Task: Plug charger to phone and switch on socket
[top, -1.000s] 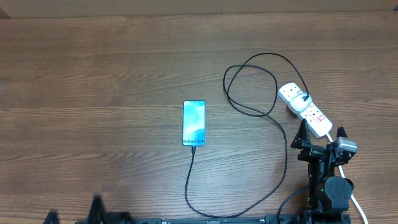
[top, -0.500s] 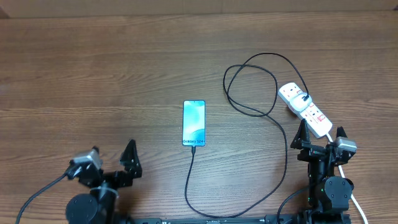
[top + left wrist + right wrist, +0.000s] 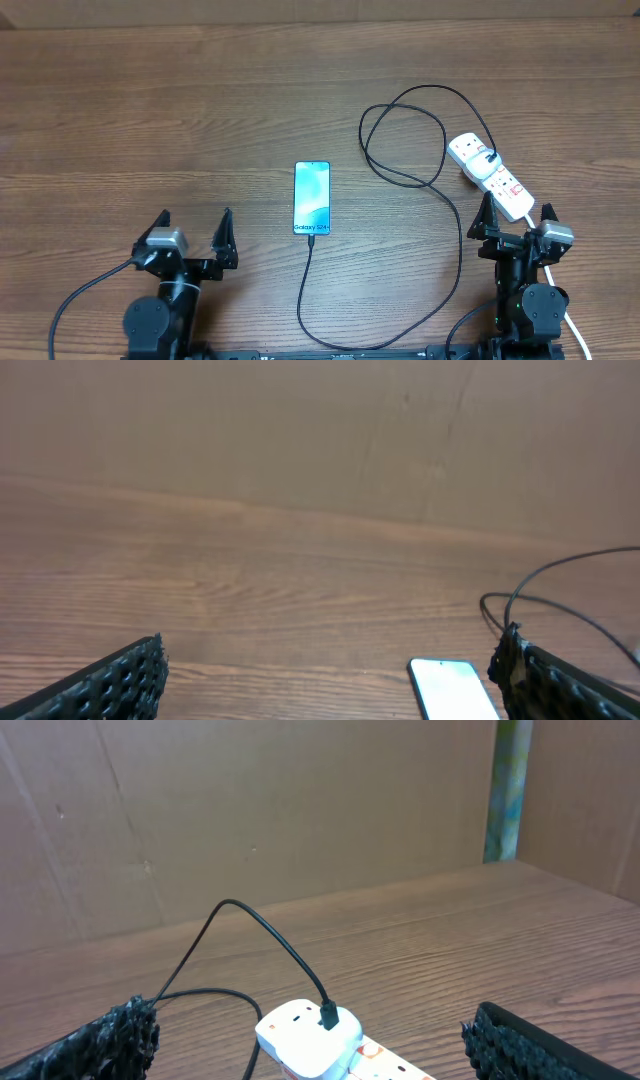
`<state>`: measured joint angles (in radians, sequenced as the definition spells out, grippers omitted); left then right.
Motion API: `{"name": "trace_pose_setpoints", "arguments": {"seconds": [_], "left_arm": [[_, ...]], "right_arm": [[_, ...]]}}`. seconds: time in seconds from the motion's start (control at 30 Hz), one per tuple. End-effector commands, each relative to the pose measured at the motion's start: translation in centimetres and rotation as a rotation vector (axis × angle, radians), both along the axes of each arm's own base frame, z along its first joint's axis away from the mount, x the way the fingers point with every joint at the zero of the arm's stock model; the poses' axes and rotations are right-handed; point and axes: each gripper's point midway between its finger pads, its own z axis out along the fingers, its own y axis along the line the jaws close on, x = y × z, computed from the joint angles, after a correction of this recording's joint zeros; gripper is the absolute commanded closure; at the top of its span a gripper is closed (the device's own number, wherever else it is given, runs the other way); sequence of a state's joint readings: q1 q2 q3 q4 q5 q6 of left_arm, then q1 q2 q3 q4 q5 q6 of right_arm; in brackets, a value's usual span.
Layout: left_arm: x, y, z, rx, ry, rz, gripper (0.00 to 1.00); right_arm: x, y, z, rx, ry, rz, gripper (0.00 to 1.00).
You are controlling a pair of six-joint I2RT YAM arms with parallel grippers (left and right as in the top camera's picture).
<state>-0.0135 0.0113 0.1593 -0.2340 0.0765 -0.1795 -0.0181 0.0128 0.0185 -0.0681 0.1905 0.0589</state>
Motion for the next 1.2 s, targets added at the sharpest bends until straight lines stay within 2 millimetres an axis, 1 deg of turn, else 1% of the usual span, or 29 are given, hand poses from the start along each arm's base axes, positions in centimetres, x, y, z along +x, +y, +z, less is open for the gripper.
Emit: {"name": "trace_pose_setpoints", "arguments": {"seconds": [0.0,0.07,0.2,0.27,0.33,0.47,1.17], "left_arm": [[0.4,-1.0,-1.9,0.037,0.002,-0.058,0.01],[0.7,-1.0,-2.2,0.038,-0.014,-0.057,0.00],[1.1,-1.0,-2.1,0.066,-0.071,-0.056,0.00],[1.1,-0.9,-2.5,0.078,-0.059,-0.056,0.00],[1.1,-0.9,-3.4,0.113,-0.028,-0.059,0.00],[1.1,-0.9,-3.3,0.207,-0.041,-0.063,0.00],[1.1,-0.8,-3.4,0.193,-0.037,-0.062,0.00]], "right_arm": [[0.0,0.0,-0.1,-0.005,-0.006,0.000,0.00],[0.0,0.0,-0.1,-0.005,-0.006,0.000,0.00],[0.0,0.0,-0.1,-0.004,-0.006,0.000,0.00],[0.0,0.0,-0.1,-0.005,-0.006,0.000,0.00],[0.0,0.0,-0.1,-0.004,-0.006,0.000,0.00],[0.0,0.0,-0.1,-0.005,-0.006,0.000,0.00],[0.0,0.0,-0.1,-0.005,-0.006,0.000,0.00]]}}
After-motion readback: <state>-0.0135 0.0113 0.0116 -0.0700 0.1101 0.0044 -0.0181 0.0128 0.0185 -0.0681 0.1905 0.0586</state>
